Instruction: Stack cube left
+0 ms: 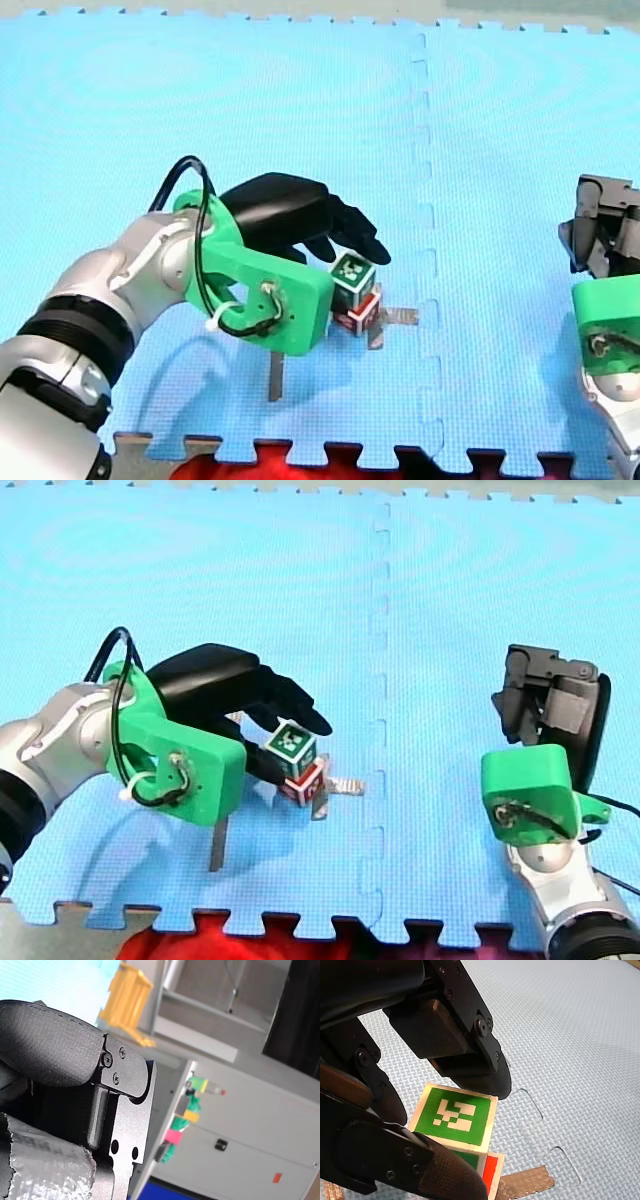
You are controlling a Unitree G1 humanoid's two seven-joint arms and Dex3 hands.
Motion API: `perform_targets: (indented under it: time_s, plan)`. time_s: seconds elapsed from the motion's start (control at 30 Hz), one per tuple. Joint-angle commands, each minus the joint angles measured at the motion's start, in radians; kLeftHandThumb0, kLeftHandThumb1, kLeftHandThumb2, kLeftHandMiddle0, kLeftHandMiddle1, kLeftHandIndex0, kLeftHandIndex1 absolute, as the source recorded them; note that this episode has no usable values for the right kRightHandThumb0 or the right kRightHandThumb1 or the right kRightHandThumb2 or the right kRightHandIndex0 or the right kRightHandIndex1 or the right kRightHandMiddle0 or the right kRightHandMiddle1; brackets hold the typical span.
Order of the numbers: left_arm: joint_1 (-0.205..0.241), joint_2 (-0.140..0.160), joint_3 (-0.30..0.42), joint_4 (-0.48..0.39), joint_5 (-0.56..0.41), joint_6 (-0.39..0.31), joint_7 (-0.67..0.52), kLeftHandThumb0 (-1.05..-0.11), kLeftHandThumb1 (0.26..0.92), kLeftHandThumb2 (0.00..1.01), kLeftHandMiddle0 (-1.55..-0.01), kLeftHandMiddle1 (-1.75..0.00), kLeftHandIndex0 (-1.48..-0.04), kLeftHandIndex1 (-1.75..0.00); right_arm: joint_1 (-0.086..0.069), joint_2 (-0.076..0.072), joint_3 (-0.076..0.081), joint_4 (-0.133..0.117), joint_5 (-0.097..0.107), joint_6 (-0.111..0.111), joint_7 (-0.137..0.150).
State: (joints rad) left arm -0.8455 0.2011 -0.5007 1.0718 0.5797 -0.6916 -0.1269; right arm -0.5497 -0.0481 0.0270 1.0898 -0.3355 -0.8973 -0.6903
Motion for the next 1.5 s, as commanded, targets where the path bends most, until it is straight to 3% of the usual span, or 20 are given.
perform_targets:
  time_s: [0.0,0.07,0.17,0.63,0.9,1.03,1.17,1.27,1.4,1.47]
  plan:
    - [-0.002,0.001,0.004,0.003,-0.005,0.001,-0.007,-0.742,0.762,0.00,-1.00,-0.02,-0.86,0.00,-0.001,-0.006,-0.001,0.003,0.001,0.000,-0.004]
    - [0.003,-0.008,0.032,0.010,-0.057,-0.003,-0.061,-0.934,0.802,0.02,-0.88,-0.01,-0.61,0.00,-0.002,-0.006,0.000,0.004,-0.001,0.000,-0.007]
    - [0.012,-0.014,0.062,0.008,-0.114,0.009,-0.130,-1.036,0.837,0.02,-0.80,0.00,-0.45,0.00,0.000,-0.006,0.000,0.004,-0.002,0.001,-0.009]
    - [0.042,0.012,0.088,-0.102,-0.129,0.096,-0.163,-1.048,0.846,0.01,-0.73,0.00,-0.43,0.00,0.003,-0.014,0.008,0.006,-0.015,0.012,-0.032]
    - [0.045,0.024,0.106,-0.126,-0.163,0.128,-0.238,-1.048,0.864,0.01,-0.69,0.00,-0.38,0.00,0.003,-0.015,0.007,0.017,-0.008,0.002,-0.026]
    - [0.046,0.067,0.122,-0.174,-0.178,0.139,-0.285,-1.048,0.890,0.02,-0.69,0.00,-0.36,0.00,0.000,-0.016,0.005,0.027,-0.003,0.001,-0.021]
    - [0.051,0.132,0.112,-0.176,-0.111,0.104,-0.205,-1.048,0.918,0.05,-0.68,0.00,-0.36,0.00,0.000,-0.016,0.005,0.033,-0.001,0.001,-0.019]
    - [0.072,0.170,0.137,-0.126,-0.113,0.089,-0.144,-1.048,0.921,0.07,-0.68,0.00,-0.36,0.00,-0.001,-0.017,0.003,0.036,0.003,-0.001,-0.014]
    - [0.041,0.175,0.178,0.011,-0.165,0.081,-0.158,-1.048,0.921,0.07,-0.66,0.00,-0.37,-0.01,0.001,-0.020,0.000,0.038,0.009,-0.004,-0.005]
    - [0.042,0.187,0.178,0.037,-0.156,0.077,-0.132,-1.048,0.921,0.06,-0.65,0.00,-0.37,-0.01,0.002,-0.022,-0.002,0.039,0.011,-0.005,0.000]
